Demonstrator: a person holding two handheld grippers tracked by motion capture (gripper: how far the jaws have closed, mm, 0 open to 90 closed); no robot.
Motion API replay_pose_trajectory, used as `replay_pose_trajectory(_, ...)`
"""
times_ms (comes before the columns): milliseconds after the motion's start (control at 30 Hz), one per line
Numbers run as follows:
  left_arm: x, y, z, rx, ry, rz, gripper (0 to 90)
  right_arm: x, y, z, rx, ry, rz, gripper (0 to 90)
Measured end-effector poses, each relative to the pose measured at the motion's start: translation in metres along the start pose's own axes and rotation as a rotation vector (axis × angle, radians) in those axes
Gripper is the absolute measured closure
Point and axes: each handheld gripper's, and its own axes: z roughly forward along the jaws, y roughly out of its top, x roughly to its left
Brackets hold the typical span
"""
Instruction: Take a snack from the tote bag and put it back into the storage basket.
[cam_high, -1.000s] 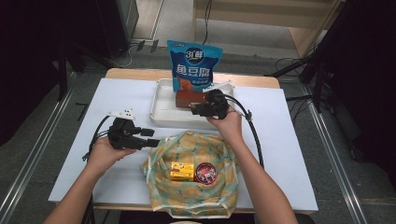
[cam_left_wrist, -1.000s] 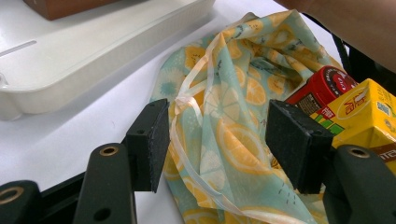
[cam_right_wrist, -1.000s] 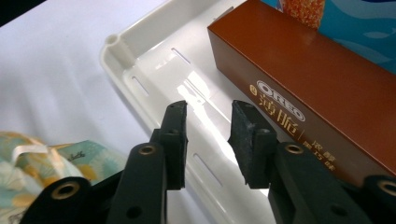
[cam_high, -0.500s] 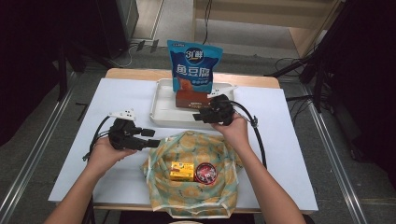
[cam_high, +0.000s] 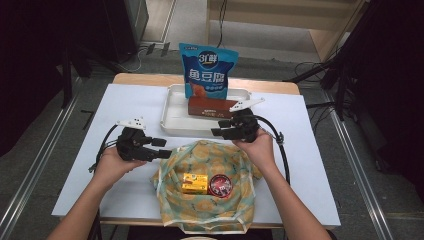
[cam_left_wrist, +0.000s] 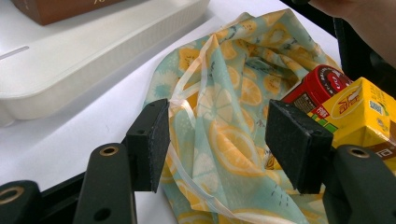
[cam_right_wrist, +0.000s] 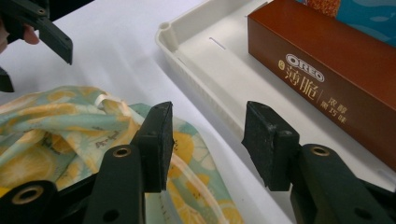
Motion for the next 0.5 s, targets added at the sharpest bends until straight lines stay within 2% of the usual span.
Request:
replay_pose_trajectory(200, -0.002, 0.000, -0.002, -0.001, 0.001, 0.007, 40.5, 0.002, -0.007, -0.008, 0.016, 0.003, 0.012, 48.4)
replay_pose_trajectory(300, -0.004, 0.001, -0.002, -0.004, 0.000, 0.013, 40.7, 0.005, -0.011, -0.013, 0.006, 0.000, 0.000, 47.5)
replay_pose_trajectory(500, -0.007, 0.002, -0.003, 0.001, -0.003, 0.024, 40.9, 0.006, -0.017, -0.021, 0.013, -0.013, 0.005, 46.6)
